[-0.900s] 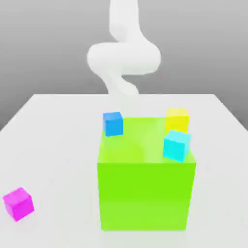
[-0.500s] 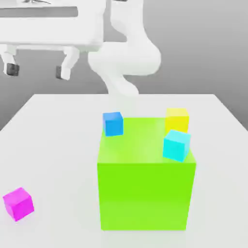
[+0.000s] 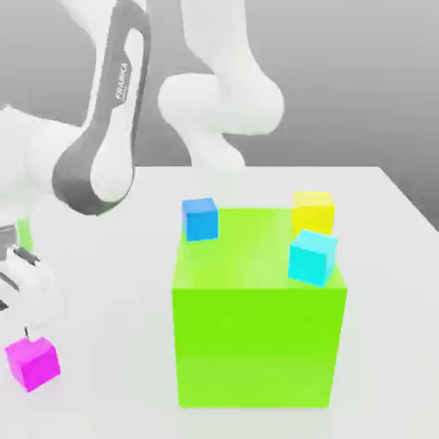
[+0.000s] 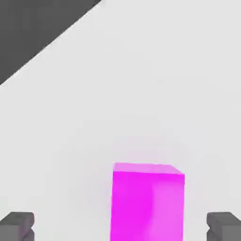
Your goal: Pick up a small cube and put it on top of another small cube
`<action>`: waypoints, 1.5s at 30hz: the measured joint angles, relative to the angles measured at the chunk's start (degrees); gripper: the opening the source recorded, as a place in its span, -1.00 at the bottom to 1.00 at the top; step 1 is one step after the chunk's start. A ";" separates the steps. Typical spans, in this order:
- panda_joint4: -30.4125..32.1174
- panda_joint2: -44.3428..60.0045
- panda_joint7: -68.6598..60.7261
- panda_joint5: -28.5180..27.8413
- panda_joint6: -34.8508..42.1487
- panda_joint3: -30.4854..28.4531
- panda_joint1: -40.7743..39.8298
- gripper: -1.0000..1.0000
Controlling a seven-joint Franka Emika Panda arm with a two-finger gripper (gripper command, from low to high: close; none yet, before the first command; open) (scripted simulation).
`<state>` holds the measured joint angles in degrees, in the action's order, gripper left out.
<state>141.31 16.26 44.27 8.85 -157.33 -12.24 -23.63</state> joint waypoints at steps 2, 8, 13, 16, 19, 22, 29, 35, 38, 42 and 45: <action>-0.70 4.15 -1.47 2.01 -3.15 1.80 -1.59 0.00; -1.35 7.53 -2.50 3.37 -5.82 3.41 -2.91 -1.00; -0.70 4.39 -1.35 1.88 -3.32 2.14 -2.00 -1.00; 0.49 -1.58 0.88 -1.30 1.34 0.14 -0.50 -1.00; 1.80 -7.95 1.84 -5.50 6.12 0.44 1.39 -1.00; 3.10 -14.32 1.61 -8.63 11.00 1.81 3.57 -1.00; 6.09 -28.99 -1.95 -11.75 22.53 4.42 8.45 -1.00; 8.66 -41.36 -7.22 -11.47 32.38 7.68 12.08 -1.00; 9.95 -47.51 -10.24 -10.96 37.29 8.93 14.18 -1.00; 11.68 -55.70 -14.49 -10.17 43.78 10.17 17.19 -1.00; 13.41 -60.92 -17.43 -9.72 47.31 10.73 19.30 -1.00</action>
<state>154.72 -44.65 26.84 -0.87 -110.02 -1.52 -4.33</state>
